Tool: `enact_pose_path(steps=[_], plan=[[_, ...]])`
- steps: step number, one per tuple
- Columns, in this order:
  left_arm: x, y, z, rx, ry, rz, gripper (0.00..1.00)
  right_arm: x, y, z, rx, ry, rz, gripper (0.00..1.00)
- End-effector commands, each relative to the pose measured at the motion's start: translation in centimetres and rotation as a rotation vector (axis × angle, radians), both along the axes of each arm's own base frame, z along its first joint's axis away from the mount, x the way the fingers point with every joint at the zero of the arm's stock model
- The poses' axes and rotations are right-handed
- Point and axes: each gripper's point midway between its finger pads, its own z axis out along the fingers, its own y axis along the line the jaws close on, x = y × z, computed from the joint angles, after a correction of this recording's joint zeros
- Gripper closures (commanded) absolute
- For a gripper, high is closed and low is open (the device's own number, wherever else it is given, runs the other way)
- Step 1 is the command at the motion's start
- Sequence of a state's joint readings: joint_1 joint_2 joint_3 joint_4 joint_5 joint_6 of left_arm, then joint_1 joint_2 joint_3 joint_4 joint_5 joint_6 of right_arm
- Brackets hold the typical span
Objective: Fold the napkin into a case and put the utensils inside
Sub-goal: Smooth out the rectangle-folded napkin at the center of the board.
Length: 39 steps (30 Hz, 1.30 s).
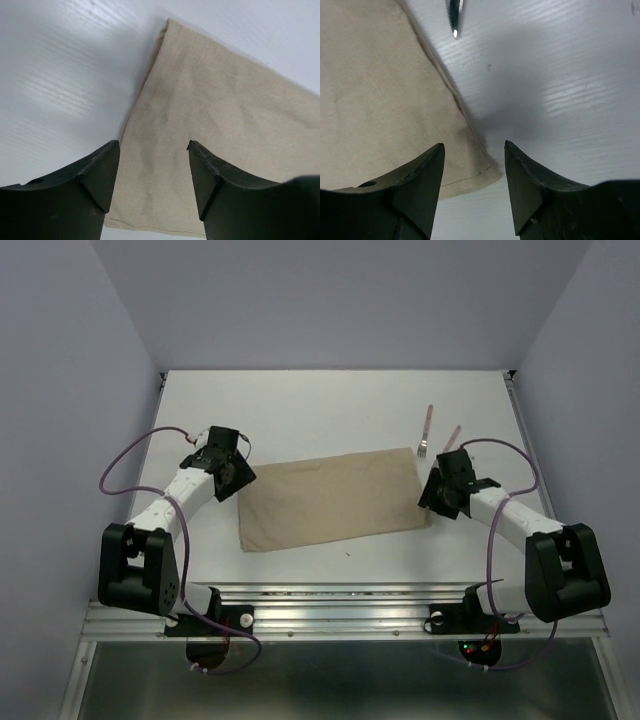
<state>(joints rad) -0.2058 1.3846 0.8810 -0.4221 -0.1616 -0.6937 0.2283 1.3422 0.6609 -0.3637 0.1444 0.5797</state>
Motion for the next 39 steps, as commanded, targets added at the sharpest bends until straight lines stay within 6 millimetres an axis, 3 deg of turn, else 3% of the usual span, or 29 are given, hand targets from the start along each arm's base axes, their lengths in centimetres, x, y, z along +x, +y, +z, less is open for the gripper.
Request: enact_pose_path(steps=[1,5,7,8,10,11,12,13,14,16,17,18,24,27,30,33,37,39], plan=[[3.4,-2.1,4.2,-0.056,-0.141,-0.063,0.42,5.1,0.9,6.4,0.037,-0.204,0.009,0.44],[5.2,-6.6,4.1,-0.133,-0.145,-0.158,0.64,9.0,6.0,9.6,0.185,-0.281,0.115,0.55],[6.4,-9.2,3.5,-0.189,-0.144,-0.209,0.71,10.0,9.9,10.2,0.234,-0.284,0.207,0.67],[6.6,-10.9,3.4,-0.220,-0.143,-0.250,0.74,11.6,11.9,10.5,0.249,-0.294,0.247,0.71],[8.1,-12.9,2.4,-0.249,-0.132,-0.281,0.75,12.5,15.5,10.5,0.284,-0.286,0.329,0.78],[8.5,-13.6,2.1,-0.267,-0.128,-0.292,0.80,13.9,17.2,10.0,0.303,-0.267,0.356,0.80],[9.0,-14.2,1.7,-0.288,-0.120,-0.304,0.81,13.5,18.2,8.1,0.317,-0.219,0.382,0.82],[9.8,-15.6,1.3,-0.337,-0.120,-0.335,0.81,14.7,19.8,9.5,0.345,-0.251,0.413,0.84],[10.1,-16.2,1.2,-0.358,-0.122,-0.345,0.81,14.6,21.8,7.7,0.369,-0.210,0.458,0.85],[11.1,-17.3,0.7,-0.395,-0.126,-0.360,0.81,15.7,24.1,8.4,0.396,-0.227,0.500,0.88],[11.4,-17.5,0.6,-0.401,-0.126,-0.357,0.81,15.7,25.0,8.0,0.411,-0.215,0.517,0.89],[11.6,-17.8,0.3,-0.405,-0.121,-0.360,0.81,15.5,26.0,6.4,0.410,-0.182,0.530,0.90],[13.3,-18.1,-2.0,-0.384,-0.087,-0.349,0.81,17.1,27.8,4.2,0.432,-0.150,0.518,0.90],[13.5,-18.0,-3.5,-0.358,-0.052,-0.351,0.81,17.6,27.2,2.4,0.390,-0.131,0.488,0.90],[13.1,-17.5,-4.6,-0.336,-0.022,-0.348,0.81,17.9,25.6,1.5,0.328,-0.128,0.452,0.90],[12.3,-16.7,-5.8,-0.318,0.005,-0.342,0.81,18.9,22.0,1.1,0.306,-0.124,0.376,0.90],[11.9,-16.0,-6.5,-0.302,0.019,-0.339,0.81,18.8,18.2,0.9,0.298,-0.109,0.312,0.91],[11.8,-15.8,-6.7,-0.294,0.023,-0.339,0.81,18.8,16.7,1.7,0.288,-0.125,0.298,0.91]])
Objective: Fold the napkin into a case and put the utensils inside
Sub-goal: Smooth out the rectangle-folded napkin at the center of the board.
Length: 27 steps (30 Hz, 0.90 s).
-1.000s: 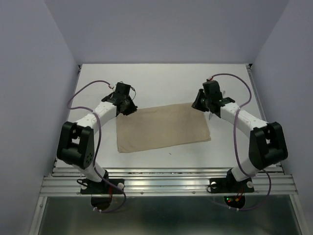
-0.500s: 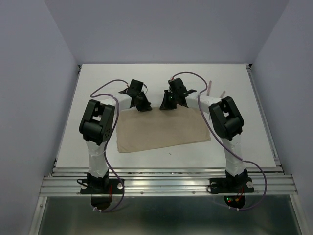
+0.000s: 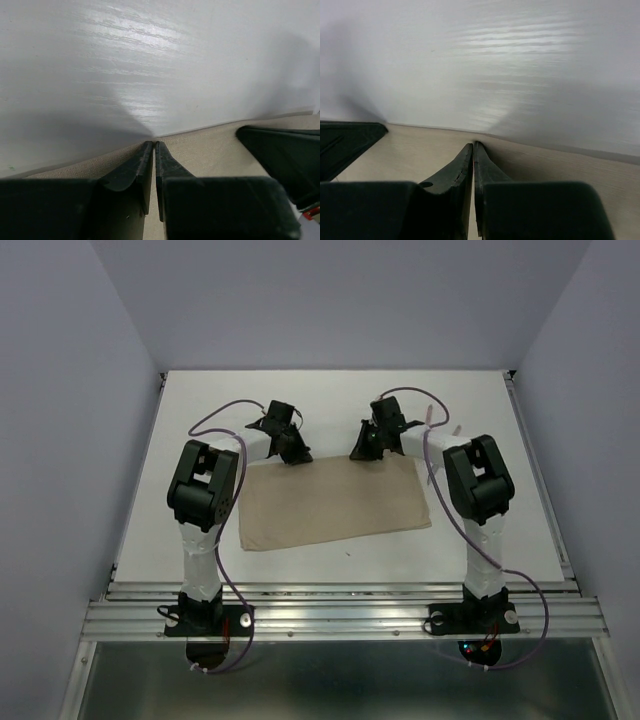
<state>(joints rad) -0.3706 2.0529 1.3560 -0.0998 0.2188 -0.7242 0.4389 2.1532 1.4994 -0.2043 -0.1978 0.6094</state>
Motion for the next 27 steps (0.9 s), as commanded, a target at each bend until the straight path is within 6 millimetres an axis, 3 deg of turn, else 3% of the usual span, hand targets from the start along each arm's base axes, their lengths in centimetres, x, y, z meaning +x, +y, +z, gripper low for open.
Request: enact_pose_path(steps=[1,12,16,19,25,27], plan=[[-0.9,1.9,-2.0,0.080,0.037,-0.001,0.81,1.3,-5.6,1.8,-0.048,-0.042,-0.107,0.91],[-0.6,2.4,-3.0,0.142,0.053,-0.043,0.80,1.4,-16.8,2.2,-0.063,-0.032,-0.284,0.91],[-0.3,2.2,-2.2,0.135,0.035,-0.057,0.76,1.2,-17.8,1.4,-0.092,-0.022,-0.301,0.91],[0.3,2.0,0.0,0.137,-0.011,-0.089,0.70,0.9,-18.0,0.7,-0.101,-0.007,-0.312,0.92],[0.5,4.6,4.4,0.237,-0.092,-0.067,0.65,0.0,-18.3,-0.5,-0.115,0.019,-0.320,0.92],[0.3,5.7,5.0,0.253,-0.098,-0.046,0.65,-0.3,-18.2,-0.7,-0.112,0.023,-0.315,0.92]])
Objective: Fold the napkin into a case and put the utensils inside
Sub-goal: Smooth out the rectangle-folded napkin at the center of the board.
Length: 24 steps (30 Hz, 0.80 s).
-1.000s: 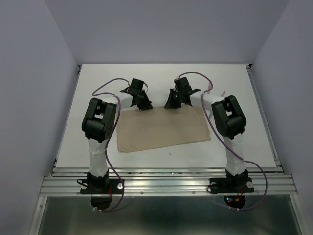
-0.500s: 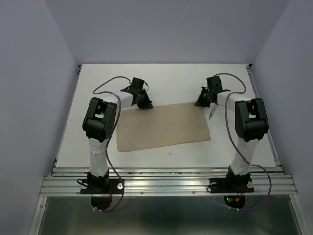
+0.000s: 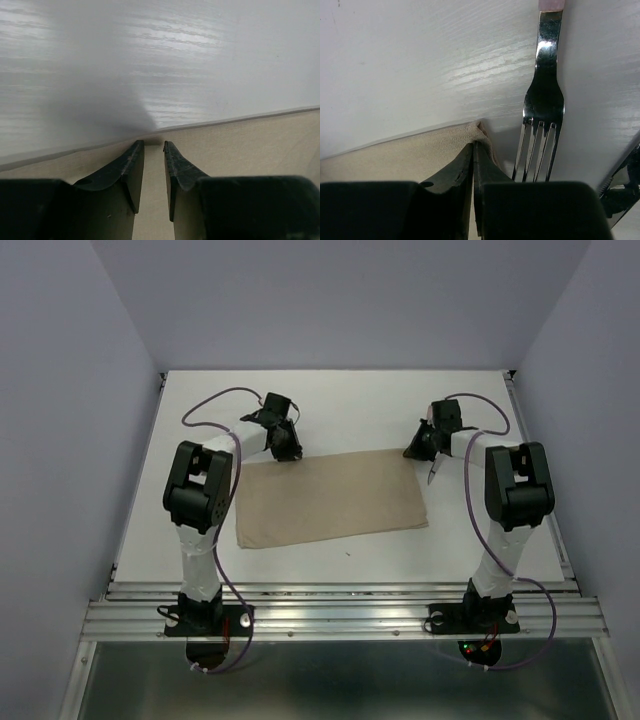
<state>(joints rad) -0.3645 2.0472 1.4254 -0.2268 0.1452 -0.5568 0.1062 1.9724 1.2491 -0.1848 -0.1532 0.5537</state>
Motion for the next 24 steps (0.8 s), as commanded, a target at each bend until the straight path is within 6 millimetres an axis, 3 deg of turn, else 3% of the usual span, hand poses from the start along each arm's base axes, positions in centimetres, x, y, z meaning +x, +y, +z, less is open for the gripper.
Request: enact_pose_path(steps=[1,7,8,13,16,21,24], plan=[[-0.1,3.9,5.6,0.090,-0.100,0.042,0.65,-1.2,-0.3,-0.5,-0.033,0.008,0.002,0.92],[-3.1,7.3,3.7,0.125,-0.043,0.120,0.65,-1.4,-0.2,-0.3,-0.023,0.000,0.009,0.92],[-3.7,7.9,2.7,0.133,-0.020,0.128,0.65,-1.4,-0.1,-0.3,-0.019,-0.003,0.012,0.91],[-4.1,12.5,-0.6,0.197,0.054,0.246,0.66,-1.4,-0.1,-0.4,-0.021,0.000,0.014,0.91],[-4.3,14.3,-1.7,0.221,0.083,0.303,0.66,-1.5,-0.3,-0.3,-0.031,-0.003,0.010,0.91],[-4.3,15.8,-2.6,0.243,0.108,0.386,0.66,-1.8,-0.6,-0.6,-0.047,0.003,0.012,0.92],[-4.3,16.4,-1.8,0.241,0.085,0.428,0.66,-1.9,-0.6,-0.7,-0.052,0.003,0.016,0.91]])
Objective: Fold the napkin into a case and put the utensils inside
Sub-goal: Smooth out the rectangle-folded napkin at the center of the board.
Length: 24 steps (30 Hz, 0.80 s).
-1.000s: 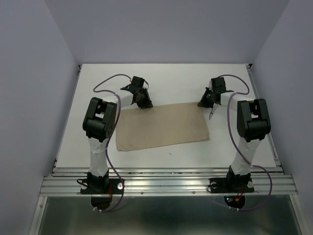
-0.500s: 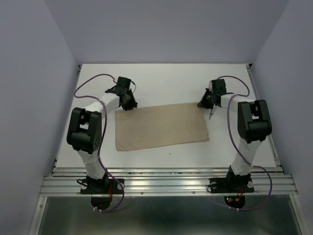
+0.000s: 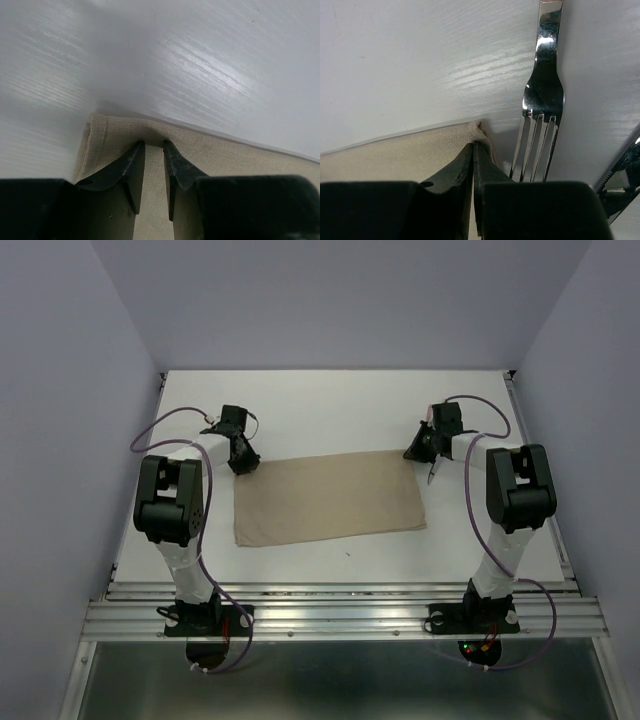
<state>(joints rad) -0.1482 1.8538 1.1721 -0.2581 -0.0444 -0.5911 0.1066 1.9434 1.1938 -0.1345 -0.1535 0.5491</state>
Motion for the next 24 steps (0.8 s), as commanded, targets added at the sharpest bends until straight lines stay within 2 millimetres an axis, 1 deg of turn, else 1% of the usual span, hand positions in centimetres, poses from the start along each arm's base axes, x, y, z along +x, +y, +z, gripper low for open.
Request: enact_pose_path(steps=[1,2,6,7,9,12,13,16,18,19,20,21,22,23,24], plan=[[-1.4,2.6,-1.2,0.078,0.040,0.100,0.66,-1.4,-0.6,-0.6,-0.054,0.026,0.011,0.92],[-1.6,3.1,-0.7,0.081,0.026,0.117,0.66,-1.4,-0.7,-0.6,-0.062,0.026,0.009,0.92],[-1.5,4.7,1.0,0.113,0.004,0.153,0.66,-1.5,-1.0,-0.9,-0.073,0.034,0.005,0.91],[-1.6,5.5,1.6,0.132,0.000,0.173,0.66,-1.5,-0.9,-0.9,-0.073,0.035,0.007,0.91],[-1.5,6.0,2.0,0.138,-0.012,0.180,0.66,-1.5,-0.8,-0.9,-0.067,0.034,0.012,0.92],[-1.1,5.7,1.5,0.109,-0.012,0.166,0.66,-1.5,-0.8,-0.9,-0.067,0.036,0.014,0.92],[-1.0,5.3,0.7,0.094,0.009,0.155,0.66,-1.6,-0.8,-0.9,-0.066,0.037,0.016,0.91],[-1.0,4.6,-0.9,0.061,0.043,0.138,0.68,-1.7,-0.6,-0.6,-0.061,0.031,0.025,0.91],[-1.1,4.4,-0.9,0.055,0.045,0.135,0.68,-1.7,-0.5,-0.1,-0.054,0.025,0.031,0.91],[-0.9,4.4,0.2,0.053,0.017,0.140,0.68,-1.7,-0.3,0.2,-0.046,0.023,0.034,0.91],[-1.0,4.5,0.6,0.054,0.007,0.143,0.68,-1.6,0.0,1.4,-0.028,0.001,0.041,0.91],[-0.9,4.6,1.4,0.058,-0.012,0.147,0.68,-1.6,0.2,2.0,-0.017,-0.013,0.045,0.91],[-1.0,4.9,3.1,0.066,-0.046,0.154,0.68,-1.6,0.3,2.6,-0.007,-0.023,0.046,0.91],[-1.1,5.0,4.0,0.070,-0.061,0.156,0.67,-1.5,0.5,4.0,0.004,-0.052,0.051,0.91],[-1.3,5.1,4.9,0.073,-0.079,0.157,0.66,-1.6,0.6,4.6,0.010,-0.060,0.052,0.91]])
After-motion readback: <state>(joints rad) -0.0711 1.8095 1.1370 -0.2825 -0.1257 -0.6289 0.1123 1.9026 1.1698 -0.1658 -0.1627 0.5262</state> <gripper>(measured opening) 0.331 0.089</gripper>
